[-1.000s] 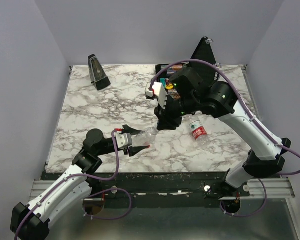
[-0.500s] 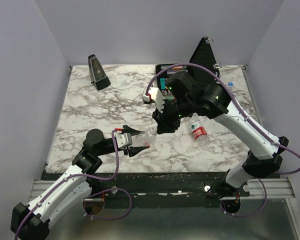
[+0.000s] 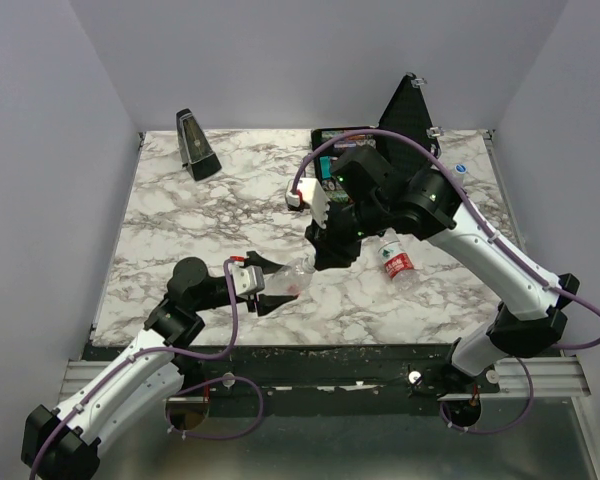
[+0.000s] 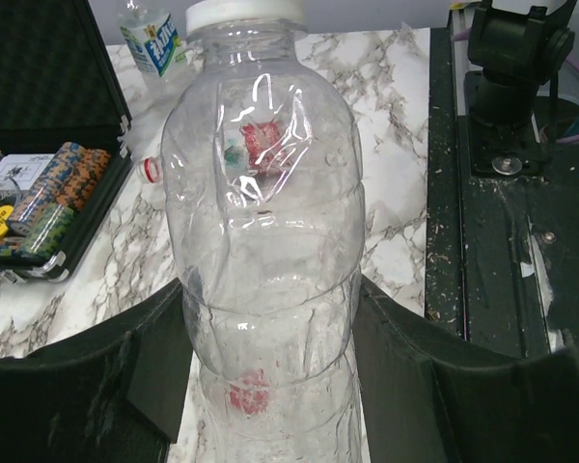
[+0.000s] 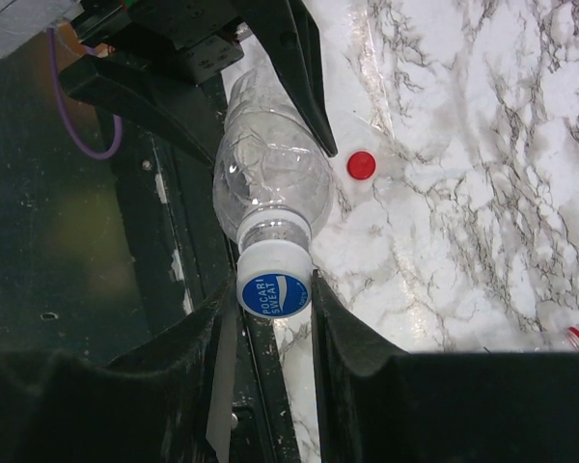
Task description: Screw on the bottle caps
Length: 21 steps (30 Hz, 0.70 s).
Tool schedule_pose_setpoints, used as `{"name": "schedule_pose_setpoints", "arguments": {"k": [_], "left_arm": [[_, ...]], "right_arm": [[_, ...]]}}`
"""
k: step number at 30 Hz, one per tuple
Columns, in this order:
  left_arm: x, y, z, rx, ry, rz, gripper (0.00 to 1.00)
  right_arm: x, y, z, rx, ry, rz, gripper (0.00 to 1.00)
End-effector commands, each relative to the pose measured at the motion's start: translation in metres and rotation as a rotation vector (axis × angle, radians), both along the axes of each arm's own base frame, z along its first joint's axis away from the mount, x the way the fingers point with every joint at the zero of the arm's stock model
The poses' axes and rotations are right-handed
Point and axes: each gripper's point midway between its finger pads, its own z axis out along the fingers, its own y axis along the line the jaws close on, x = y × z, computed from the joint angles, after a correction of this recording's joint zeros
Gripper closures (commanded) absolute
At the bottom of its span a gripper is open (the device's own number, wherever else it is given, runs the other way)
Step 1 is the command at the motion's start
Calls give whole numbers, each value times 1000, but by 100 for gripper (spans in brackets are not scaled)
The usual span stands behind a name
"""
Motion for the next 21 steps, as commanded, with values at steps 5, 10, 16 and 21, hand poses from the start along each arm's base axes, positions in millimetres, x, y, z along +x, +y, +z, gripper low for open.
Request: {"name": "schedule_pose_setpoints", "arguments": {"k": [5,10,16,21], "left_arm": [[-13,-6,37,-94,-128,-94,65],[-16,-8,38,-98,-131,-117,65],[-22,-12,45,-123,-118,-169,65],[-30,-18,53,-141,-108,-248,65]], "right_arm": [[-12,4,-11,-5,22,86,83],[-17,0,-16,-18,17,144,83],[-25,-4,-22,-35,-7,231,83],[-27,-6,-26,-38,-42,280,81]]}}
